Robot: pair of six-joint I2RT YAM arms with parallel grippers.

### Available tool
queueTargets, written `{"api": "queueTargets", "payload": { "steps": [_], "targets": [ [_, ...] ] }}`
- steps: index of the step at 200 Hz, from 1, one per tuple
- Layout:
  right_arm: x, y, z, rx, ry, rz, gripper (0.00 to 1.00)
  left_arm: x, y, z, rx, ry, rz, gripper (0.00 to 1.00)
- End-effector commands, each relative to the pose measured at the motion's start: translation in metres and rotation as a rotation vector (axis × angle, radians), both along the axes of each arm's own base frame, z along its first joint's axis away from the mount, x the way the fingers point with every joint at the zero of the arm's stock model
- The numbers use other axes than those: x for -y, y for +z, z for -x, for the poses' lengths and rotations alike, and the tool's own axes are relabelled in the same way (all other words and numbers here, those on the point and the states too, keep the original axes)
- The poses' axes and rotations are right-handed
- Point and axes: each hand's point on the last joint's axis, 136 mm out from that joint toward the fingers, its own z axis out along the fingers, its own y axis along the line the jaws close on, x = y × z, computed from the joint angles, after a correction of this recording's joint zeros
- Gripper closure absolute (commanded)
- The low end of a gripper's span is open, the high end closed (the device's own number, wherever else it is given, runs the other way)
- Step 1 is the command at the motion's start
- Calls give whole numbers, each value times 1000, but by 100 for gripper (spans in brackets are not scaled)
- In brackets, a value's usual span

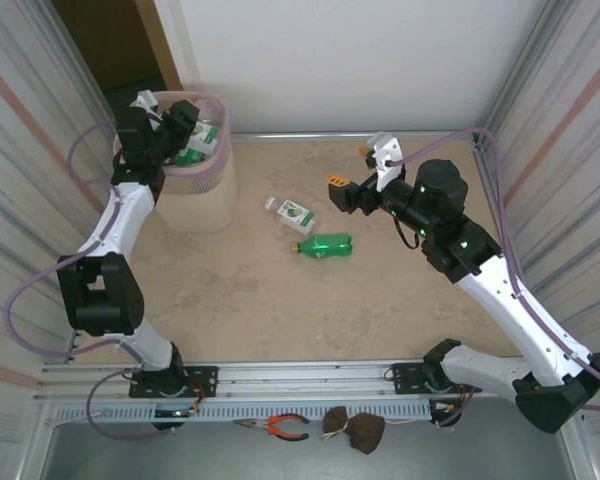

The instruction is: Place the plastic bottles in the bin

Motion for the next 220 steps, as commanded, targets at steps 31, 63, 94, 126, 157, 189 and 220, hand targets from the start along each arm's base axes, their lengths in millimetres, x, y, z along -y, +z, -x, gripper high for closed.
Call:
{"api": "queueTargets", "payload": {
  "steps": [31, 63, 94, 126, 157, 189, 220],
  "targets": [
    [12, 3, 0, 20, -32, 4, 16, -1, -36, -19, -57, 17, 10, 66],
    [16, 5, 0, 17, -42, -4, 16, -5, -52, -27, -90, 39, -8, 67],
    [18, 4, 1, 11, -44, -4, 16, -7, -59, -35, -97, 39, -5, 68],
    [20, 2, 2, -12, -45, -3, 16, -6, -23, -33, -19, 24, -3, 67],
    [17, -12, -1, -75, -28, 28, 16, 1, 24, -20, 80, -21, -17, 67],
    [12, -33, -5, -140, 10, 86, 15, 1, 52, -2, 131, -32, -18, 65],
    [16, -55, -14, -183, 25, 159, 15, 0, 74, 15, 171, -43, -14, 64]
  ]
}}
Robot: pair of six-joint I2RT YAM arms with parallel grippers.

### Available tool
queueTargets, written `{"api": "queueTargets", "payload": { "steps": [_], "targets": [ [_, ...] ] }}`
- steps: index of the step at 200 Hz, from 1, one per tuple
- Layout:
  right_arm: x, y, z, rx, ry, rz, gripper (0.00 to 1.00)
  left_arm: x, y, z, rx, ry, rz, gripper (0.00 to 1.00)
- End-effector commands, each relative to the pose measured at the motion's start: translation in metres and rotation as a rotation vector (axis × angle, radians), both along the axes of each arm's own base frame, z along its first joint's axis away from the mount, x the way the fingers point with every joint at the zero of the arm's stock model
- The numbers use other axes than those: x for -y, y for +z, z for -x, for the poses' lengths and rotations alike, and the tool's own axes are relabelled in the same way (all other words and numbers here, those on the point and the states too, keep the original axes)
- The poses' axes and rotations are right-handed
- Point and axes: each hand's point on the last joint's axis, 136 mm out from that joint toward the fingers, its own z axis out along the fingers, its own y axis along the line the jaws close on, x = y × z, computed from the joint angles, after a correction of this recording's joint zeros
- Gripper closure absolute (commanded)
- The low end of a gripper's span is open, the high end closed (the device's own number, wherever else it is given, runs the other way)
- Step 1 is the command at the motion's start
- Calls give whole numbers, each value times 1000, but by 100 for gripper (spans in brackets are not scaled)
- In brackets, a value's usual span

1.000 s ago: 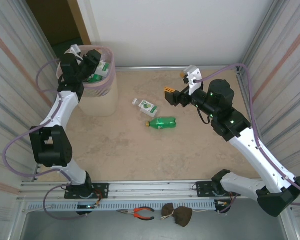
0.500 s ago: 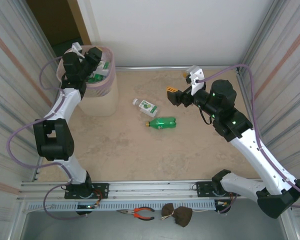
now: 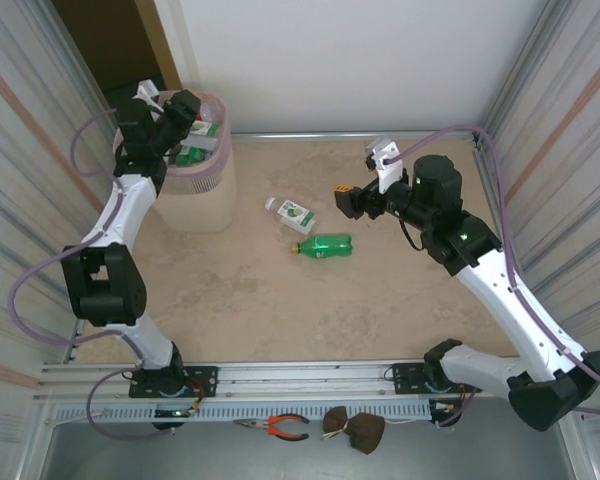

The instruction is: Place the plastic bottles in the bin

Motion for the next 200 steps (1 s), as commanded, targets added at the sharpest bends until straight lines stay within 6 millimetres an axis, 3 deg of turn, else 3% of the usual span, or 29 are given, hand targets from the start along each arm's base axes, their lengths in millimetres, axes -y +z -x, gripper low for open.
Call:
{"api": "queueTargets", "payload": {
  "steps": [1, 59, 87, 156, 200],
  "targets": [
    [2, -6, -1, -21, 41, 52, 15, -1, 52, 27, 116, -25, -20, 64],
    [6, -68, -19, -154, 107, 235, 15, 5, 74, 60, 156, -76, -59, 61],
    [3, -104, -21, -254, 166, 337, 15, 14, 71, 74, 152, -138, -78, 60],
    [2, -201, 4, -310, 476, 705, 14, 41, 60, 116, 142, -276, -141, 59],
    [-2, -246, -11, -356, 520, 802, 12, 50, 57, 144, 137, -334, -191, 57]
  ]
}}
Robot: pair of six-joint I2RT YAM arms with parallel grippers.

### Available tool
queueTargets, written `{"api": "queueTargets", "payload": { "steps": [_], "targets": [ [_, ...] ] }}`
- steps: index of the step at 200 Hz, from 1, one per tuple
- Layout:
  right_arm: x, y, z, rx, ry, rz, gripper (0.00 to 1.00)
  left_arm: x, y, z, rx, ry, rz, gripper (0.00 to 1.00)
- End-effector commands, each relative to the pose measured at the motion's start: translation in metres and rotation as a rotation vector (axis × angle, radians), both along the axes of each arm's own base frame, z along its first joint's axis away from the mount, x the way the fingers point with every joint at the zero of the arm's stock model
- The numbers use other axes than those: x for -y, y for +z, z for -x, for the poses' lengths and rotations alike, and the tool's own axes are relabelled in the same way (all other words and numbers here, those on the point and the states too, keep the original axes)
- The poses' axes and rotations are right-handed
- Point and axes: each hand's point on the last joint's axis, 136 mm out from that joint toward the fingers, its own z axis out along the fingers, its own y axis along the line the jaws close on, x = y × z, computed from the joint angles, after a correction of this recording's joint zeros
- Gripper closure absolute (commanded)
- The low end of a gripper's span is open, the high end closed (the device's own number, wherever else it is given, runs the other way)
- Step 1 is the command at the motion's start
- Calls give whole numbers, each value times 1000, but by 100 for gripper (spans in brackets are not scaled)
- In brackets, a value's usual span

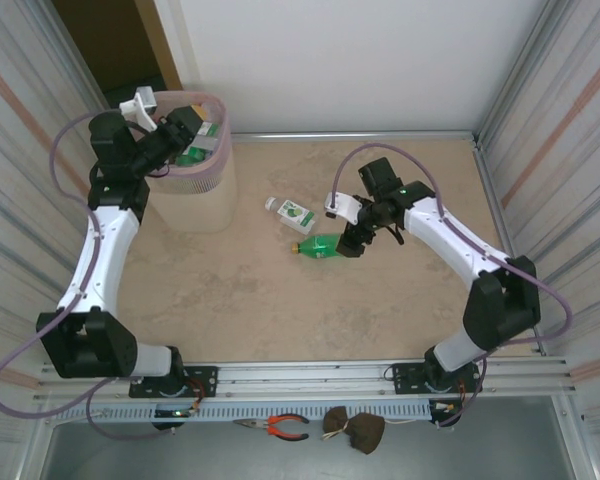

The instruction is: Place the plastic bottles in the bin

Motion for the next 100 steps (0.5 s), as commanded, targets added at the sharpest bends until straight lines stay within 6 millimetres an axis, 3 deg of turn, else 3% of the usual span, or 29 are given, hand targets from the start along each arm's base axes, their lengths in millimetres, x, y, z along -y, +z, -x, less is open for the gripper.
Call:
{"api": "queueTargets", "payload": {
  "steps": [1, 68, 100],
  "targets": [
    [0, -23, 0, -9, 78, 79, 12, 9, 11, 28, 55, -62, -63, 57],
    [-5, -78, -24, -60, 111, 154, 8, 0, 26, 61, 91, -41, -132, 56],
    [-12, -96, -23, -110, 141, 135, 9, -6, 34, 71, 106, -36, -137, 56]
  ]
}}
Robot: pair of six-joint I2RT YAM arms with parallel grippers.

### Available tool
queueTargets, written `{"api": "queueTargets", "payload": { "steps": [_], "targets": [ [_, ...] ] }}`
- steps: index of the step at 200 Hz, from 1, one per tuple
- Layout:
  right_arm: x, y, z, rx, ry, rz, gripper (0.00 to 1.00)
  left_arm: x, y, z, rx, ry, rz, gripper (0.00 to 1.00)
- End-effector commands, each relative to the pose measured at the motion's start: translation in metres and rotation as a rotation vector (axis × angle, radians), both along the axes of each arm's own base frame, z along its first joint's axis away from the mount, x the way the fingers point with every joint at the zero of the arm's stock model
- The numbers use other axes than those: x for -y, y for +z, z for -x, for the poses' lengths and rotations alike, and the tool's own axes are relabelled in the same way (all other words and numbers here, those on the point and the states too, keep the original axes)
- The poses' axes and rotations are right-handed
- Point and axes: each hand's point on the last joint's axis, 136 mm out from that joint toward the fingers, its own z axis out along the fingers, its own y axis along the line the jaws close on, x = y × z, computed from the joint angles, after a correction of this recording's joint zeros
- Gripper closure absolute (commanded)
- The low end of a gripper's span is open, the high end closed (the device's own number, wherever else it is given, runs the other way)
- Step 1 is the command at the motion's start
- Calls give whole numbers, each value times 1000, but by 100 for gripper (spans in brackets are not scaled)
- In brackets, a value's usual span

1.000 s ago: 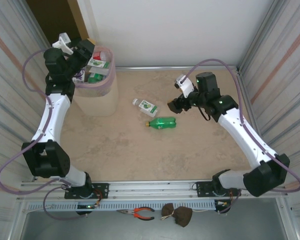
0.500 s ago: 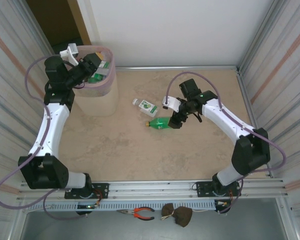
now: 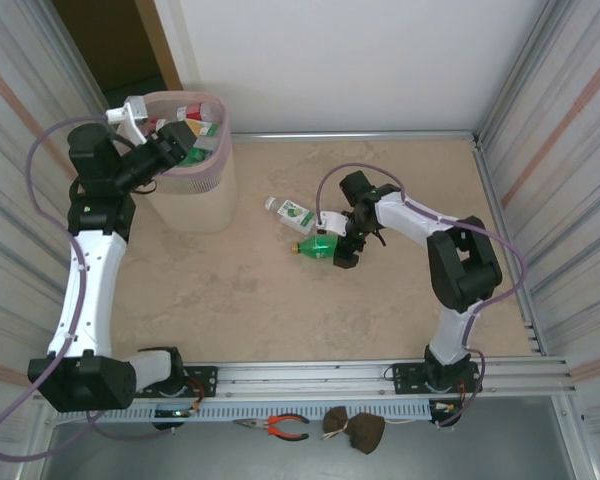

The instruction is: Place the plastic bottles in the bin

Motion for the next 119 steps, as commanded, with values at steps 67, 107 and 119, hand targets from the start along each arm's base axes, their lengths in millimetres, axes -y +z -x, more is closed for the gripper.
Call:
{"api": "queueTargets", "payload": {
  "steps": [67, 107, 119],
  "targets": [
    [-6, -38, 0, -80, 46, 1, 16, -3, 22, 22, 62, -23, -24, 57],
    [-6, -42, 2, -92, 44, 1, 23, -2, 21, 22, 58, -27, -18, 57],
    [-6, -41, 3, -95, 43, -3, 26, -3, 20, 21, 56, -25, -18, 57]
  ]
}}
